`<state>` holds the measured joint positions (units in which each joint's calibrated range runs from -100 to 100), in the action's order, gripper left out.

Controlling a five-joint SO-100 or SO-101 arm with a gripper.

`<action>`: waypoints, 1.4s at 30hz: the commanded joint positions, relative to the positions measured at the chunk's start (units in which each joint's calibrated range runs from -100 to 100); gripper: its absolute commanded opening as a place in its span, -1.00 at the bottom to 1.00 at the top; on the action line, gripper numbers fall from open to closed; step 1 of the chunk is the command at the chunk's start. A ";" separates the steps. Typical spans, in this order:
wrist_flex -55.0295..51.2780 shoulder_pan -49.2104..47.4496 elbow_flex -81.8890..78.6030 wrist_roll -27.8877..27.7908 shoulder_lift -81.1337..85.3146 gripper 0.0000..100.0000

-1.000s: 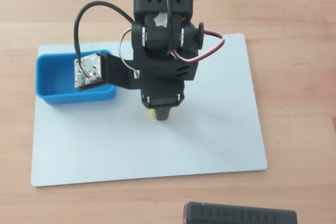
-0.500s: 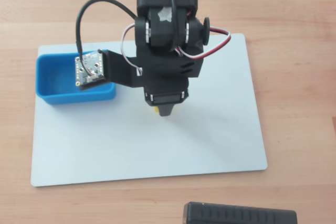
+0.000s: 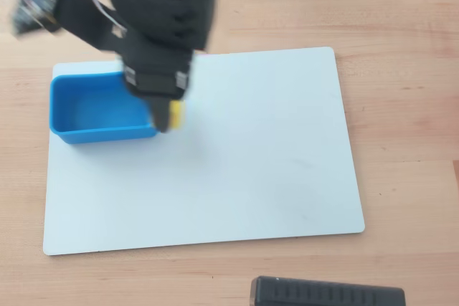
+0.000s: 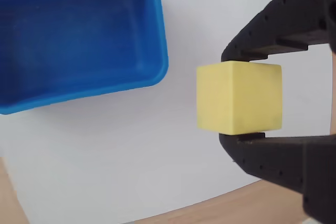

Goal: Pick up yellow cube and drop it in the blue rectangular bin

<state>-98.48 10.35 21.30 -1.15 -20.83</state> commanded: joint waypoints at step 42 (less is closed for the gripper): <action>12.19 4.49 -28.94 -0.15 33.42 -0.65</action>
<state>-83.98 20.54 -3.73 -1.98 -4.94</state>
